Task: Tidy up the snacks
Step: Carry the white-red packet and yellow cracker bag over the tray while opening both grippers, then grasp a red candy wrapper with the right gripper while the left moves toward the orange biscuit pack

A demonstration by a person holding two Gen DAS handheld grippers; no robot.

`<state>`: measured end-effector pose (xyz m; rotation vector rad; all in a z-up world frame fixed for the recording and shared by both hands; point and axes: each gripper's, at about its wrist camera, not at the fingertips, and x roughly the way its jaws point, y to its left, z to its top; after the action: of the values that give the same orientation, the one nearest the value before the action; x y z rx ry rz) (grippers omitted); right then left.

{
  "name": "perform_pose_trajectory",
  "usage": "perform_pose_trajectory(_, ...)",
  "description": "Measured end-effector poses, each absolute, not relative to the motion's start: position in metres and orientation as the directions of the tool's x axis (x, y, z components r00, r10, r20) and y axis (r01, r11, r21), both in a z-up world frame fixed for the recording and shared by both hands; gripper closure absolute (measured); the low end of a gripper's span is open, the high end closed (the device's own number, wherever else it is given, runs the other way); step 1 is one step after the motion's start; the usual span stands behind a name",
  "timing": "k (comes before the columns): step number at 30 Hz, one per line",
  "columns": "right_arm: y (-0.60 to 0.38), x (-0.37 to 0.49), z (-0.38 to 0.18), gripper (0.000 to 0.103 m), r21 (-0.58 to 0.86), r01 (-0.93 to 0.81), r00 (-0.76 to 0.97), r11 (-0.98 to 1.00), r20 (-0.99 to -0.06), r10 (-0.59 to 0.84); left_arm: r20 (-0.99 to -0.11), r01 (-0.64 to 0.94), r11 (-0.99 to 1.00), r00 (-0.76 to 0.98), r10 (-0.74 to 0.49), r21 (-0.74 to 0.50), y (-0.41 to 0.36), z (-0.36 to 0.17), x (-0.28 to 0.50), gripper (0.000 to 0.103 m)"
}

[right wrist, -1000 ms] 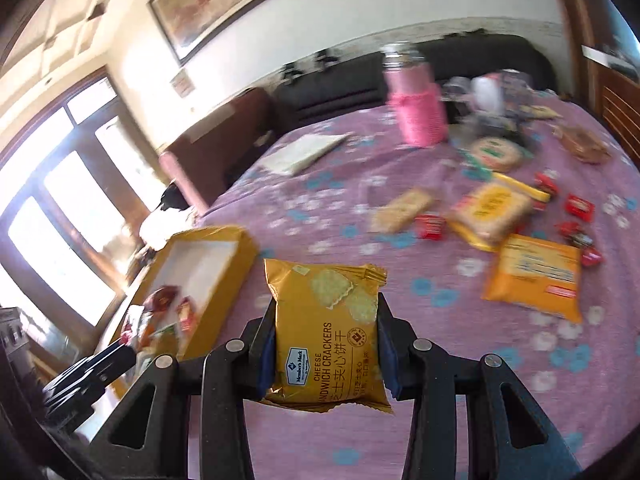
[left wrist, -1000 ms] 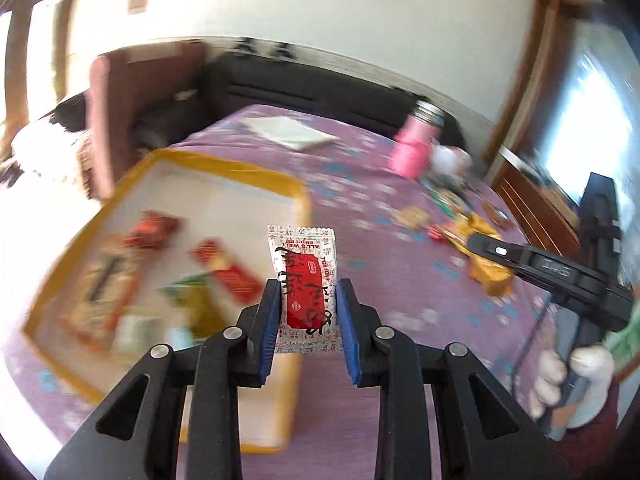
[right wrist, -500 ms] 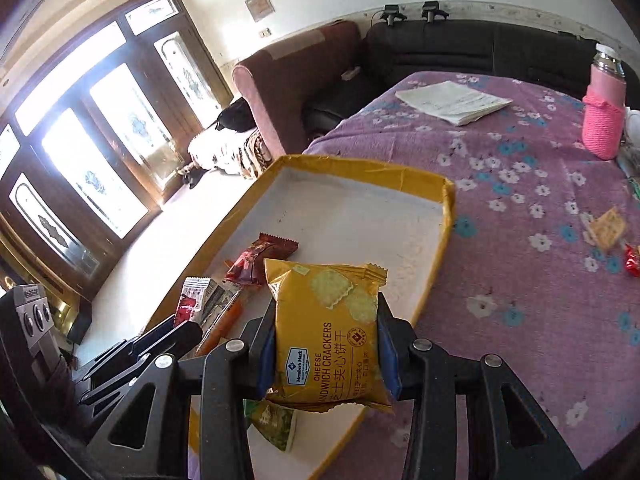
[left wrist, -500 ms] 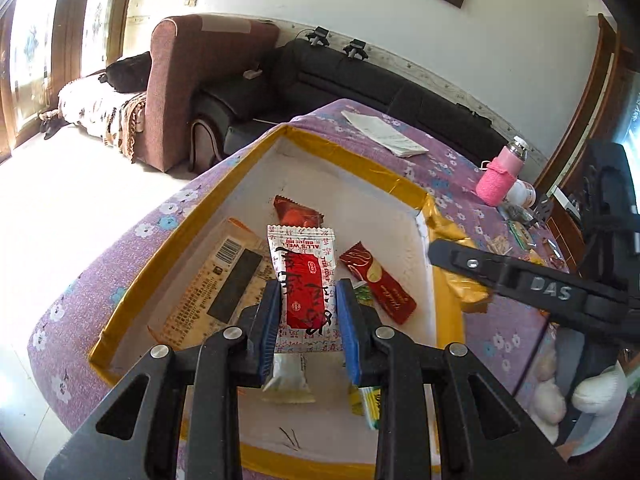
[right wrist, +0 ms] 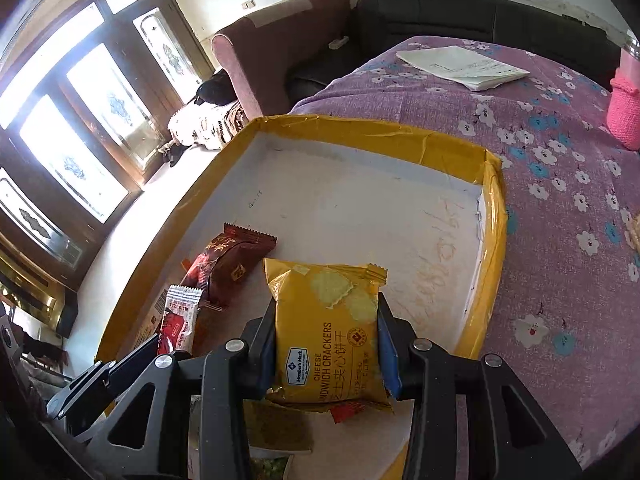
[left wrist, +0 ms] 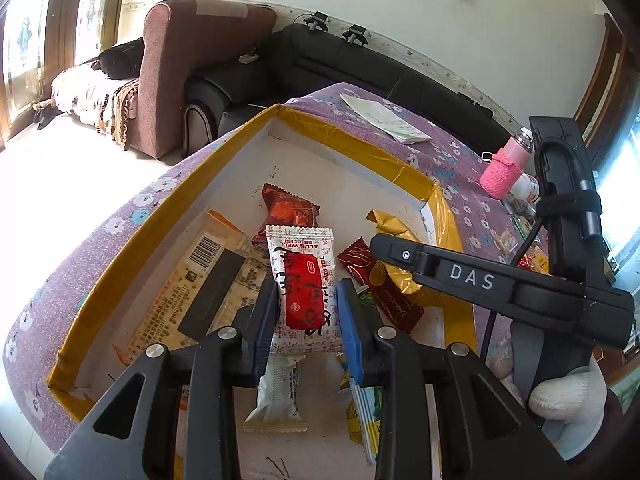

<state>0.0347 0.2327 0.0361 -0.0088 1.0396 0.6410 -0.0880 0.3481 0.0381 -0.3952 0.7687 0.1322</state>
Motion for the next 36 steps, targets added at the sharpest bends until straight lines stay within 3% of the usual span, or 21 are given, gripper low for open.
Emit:
perform_pose_trajectory(11,0.238,0.031,0.042,0.059,0.256,-0.519,0.356,0.815,-0.802,0.479,-0.701,-0.272,0.921,0.714,-0.002,-0.28,0.345,0.042,-0.092,0.073)
perform_pose_trajectory(18,0.229,0.031,0.043,0.056,0.298,-0.492,0.343,0.818,-0.798,0.496,-0.691,-0.283,0.924,0.722,0.03,-0.256,0.341,0.055,-0.1,0.057)
perform_pose_trajectory(20,0.223,0.027,0.05,0.056,0.312,-0.491,0.348,0.814,-0.786,0.511,-0.691,-0.298,0.926,0.721,0.059,-0.232,0.338,0.061,-0.104,0.05)
perform_pose_trajectory(22,0.216,0.022,0.057,0.054,0.318,-0.491,0.359,0.811,-0.775,0.521,-0.689,-0.31,0.927,0.72,0.084,-0.21,0.333,0.067,-0.108,0.037)
perform_pose_trajectory(25,0.203,0.012,0.07,0.053,0.33,-0.492,0.382,0.806,-0.75,0.54,-0.677,-0.323,0.931,0.725,0.127,-0.172,0.321,0.077,-0.116,0.028)
perform_pose_trajectory(28,0.188,0.004,0.082,0.053,0.331,-0.492,0.406,0.805,-0.731,0.548,-0.666,-0.328,0.937,0.726,0.169,-0.12,0.305,0.086,-0.123,0.025)
perform_pose_trajectory(36,0.11,-0.007,0.102,0.052,0.349,-0.429,0.492,0.833,-0.683,0.539,-0.641,-0.243,0.96,0.761,0.099,-0.14,0.259,0.099,-0.139,0.025)
